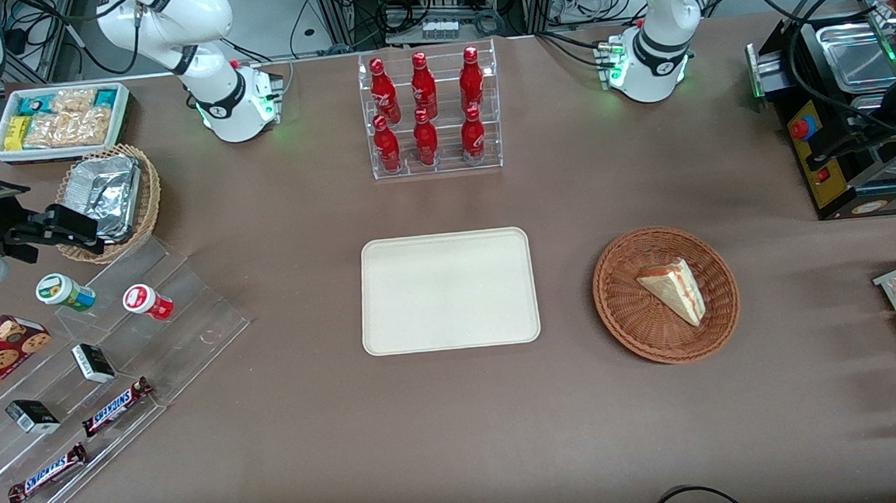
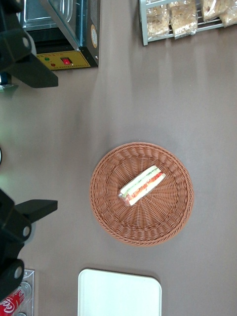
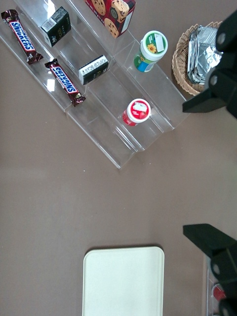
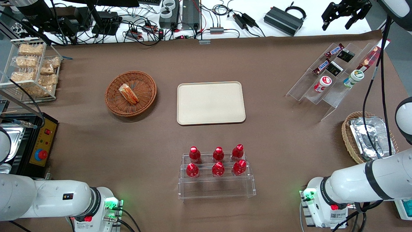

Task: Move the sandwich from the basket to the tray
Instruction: 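Move the left gripper over the wrapped sandwich in the wicker basket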

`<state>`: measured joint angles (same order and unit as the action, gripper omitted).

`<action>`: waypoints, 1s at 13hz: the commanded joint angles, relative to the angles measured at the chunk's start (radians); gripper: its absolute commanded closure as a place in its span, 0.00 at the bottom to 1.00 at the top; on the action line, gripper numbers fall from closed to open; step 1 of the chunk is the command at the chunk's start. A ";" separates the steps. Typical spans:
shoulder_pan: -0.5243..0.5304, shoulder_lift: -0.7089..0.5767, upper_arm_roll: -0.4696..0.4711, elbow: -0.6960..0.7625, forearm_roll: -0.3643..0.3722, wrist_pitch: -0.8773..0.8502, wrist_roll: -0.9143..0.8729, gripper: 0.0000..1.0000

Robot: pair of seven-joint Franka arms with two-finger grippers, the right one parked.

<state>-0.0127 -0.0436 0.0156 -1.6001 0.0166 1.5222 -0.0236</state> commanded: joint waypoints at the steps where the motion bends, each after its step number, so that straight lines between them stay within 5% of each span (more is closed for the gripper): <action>1: -0.001 0.016 -0.014 0.022 0.000 -0.008 0.017 0.00; 7: 0.000 0.132 -0.013 -0.023 0.002 0.036 -0.019 0.00; 13: -0.053 0.192 -0.020 -0.207 -0.004 0.295 -0.485 0.00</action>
<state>-0.0405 0.1439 -0.0046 -1.7890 0.0140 1.7825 -0.3668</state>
